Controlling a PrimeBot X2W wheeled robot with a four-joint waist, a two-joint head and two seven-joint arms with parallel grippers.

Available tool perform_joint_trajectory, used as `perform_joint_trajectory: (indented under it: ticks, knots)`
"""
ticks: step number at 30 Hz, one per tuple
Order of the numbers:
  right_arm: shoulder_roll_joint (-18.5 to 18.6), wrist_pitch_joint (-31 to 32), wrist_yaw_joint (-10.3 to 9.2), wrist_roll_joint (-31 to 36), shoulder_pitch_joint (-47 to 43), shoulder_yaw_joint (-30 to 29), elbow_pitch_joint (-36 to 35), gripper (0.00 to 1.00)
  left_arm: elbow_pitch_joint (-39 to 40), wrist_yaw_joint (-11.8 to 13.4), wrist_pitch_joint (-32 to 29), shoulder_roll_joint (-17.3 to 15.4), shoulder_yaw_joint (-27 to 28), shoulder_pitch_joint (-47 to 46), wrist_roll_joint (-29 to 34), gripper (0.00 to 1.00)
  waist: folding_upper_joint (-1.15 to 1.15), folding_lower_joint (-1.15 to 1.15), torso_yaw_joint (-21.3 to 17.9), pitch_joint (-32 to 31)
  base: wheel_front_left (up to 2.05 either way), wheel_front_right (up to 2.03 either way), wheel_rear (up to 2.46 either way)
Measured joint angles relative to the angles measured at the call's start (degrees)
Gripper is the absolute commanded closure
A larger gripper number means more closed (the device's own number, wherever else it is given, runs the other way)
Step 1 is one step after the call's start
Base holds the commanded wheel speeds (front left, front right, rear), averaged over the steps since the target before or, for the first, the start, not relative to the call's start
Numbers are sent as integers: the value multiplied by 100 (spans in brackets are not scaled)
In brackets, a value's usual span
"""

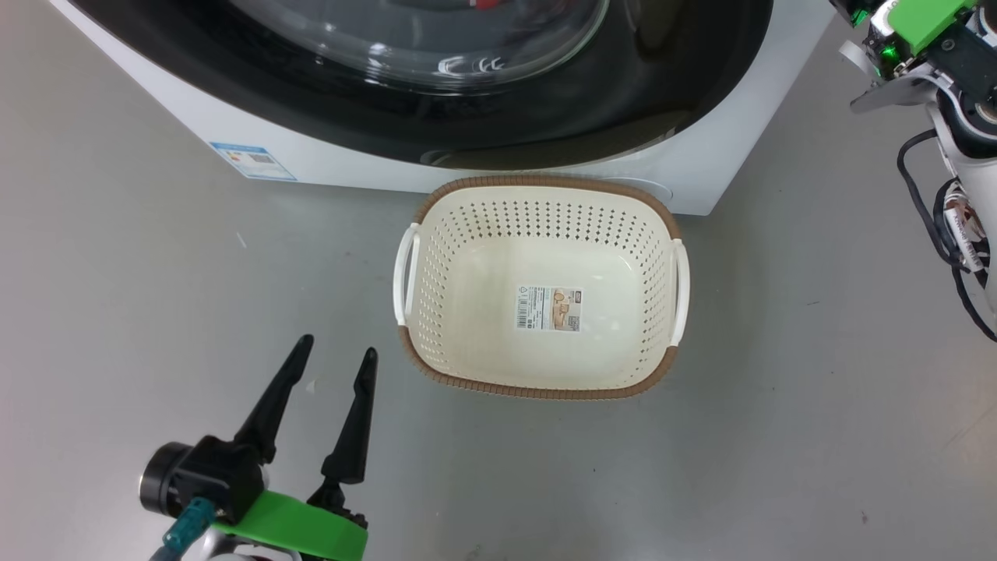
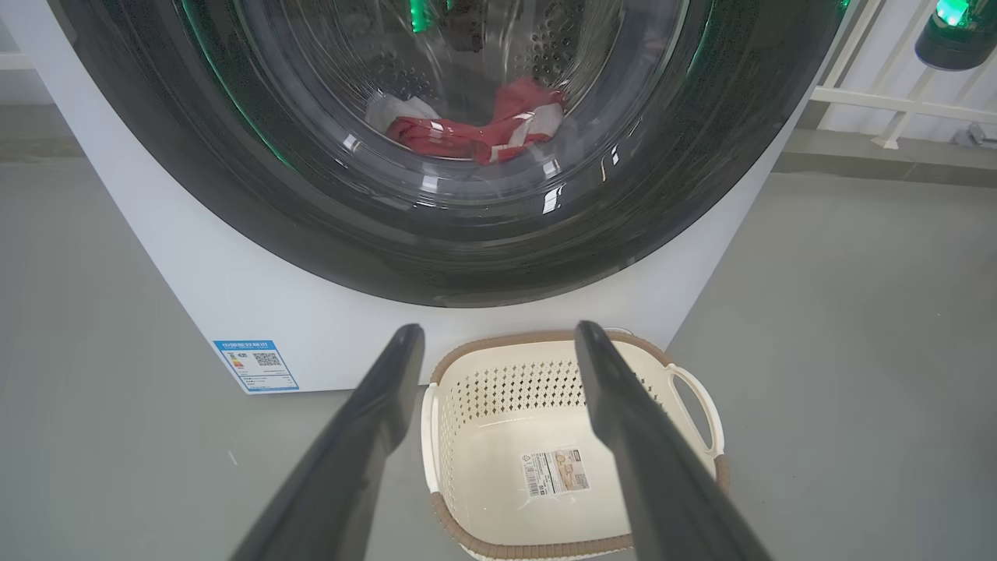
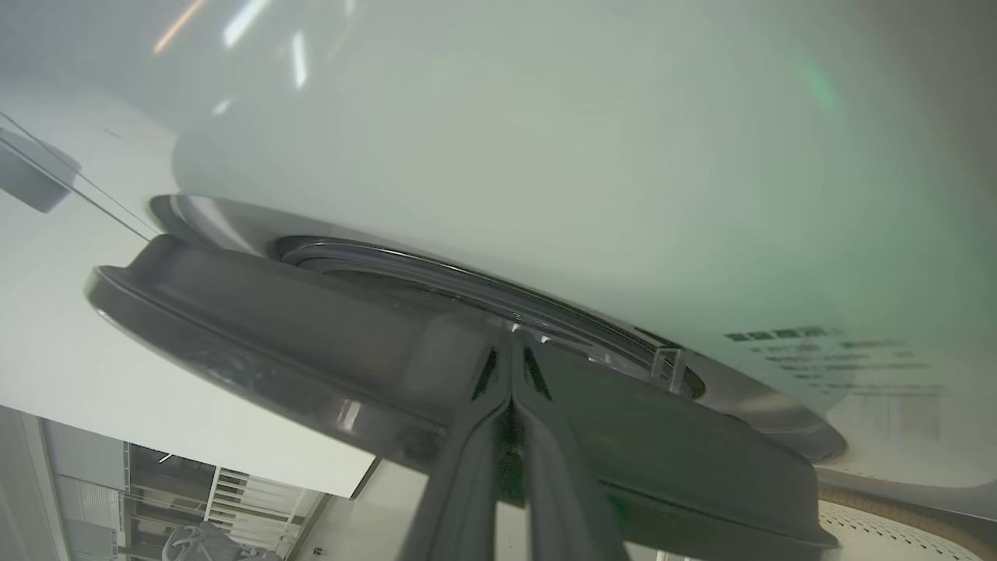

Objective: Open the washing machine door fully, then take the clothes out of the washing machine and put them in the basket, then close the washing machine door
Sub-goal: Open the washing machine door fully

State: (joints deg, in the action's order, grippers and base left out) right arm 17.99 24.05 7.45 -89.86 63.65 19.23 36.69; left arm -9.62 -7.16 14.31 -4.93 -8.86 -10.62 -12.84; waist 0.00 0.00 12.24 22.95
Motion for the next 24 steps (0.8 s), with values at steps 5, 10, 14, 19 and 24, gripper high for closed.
perform_joint_trajectory:
  ticks: [5, 10, 14, 19, 24]
  knots:
    - [-2, 208, 0, -103, 121, -37, 190, 100, -4, 0, 0, 12, -22, -2, -12, 0, 0, 0, 20, 17, 0, 0, 0]
    - [-8, 543, -1, -299, 245, -55, 401, 100, -7, 0, 0, 20, -40, -3, -44, 0, 0, 0, 46, 4, 0, 0, 0]
    - [-5, 761, -1, -347, 262, -41, 519, 100, -19, 0, 0, 36, -43, -2, -44, 0, 0, 0, 58, -50, 0, 0, 0]
    - [-2, 1017, -27, -396, 259, -20, 603, 100, -20, -1, 0, 48, -60, 2, -44, 0, 0, 0, 65, -146, 0, 0, 0]
    - [-116, 1237, -41, -561, 104, 49, 580, 100, -31, 0, 0, 83, -65, 25, -44, 0, 0, 0, 66, -298, 0, 0, 0]
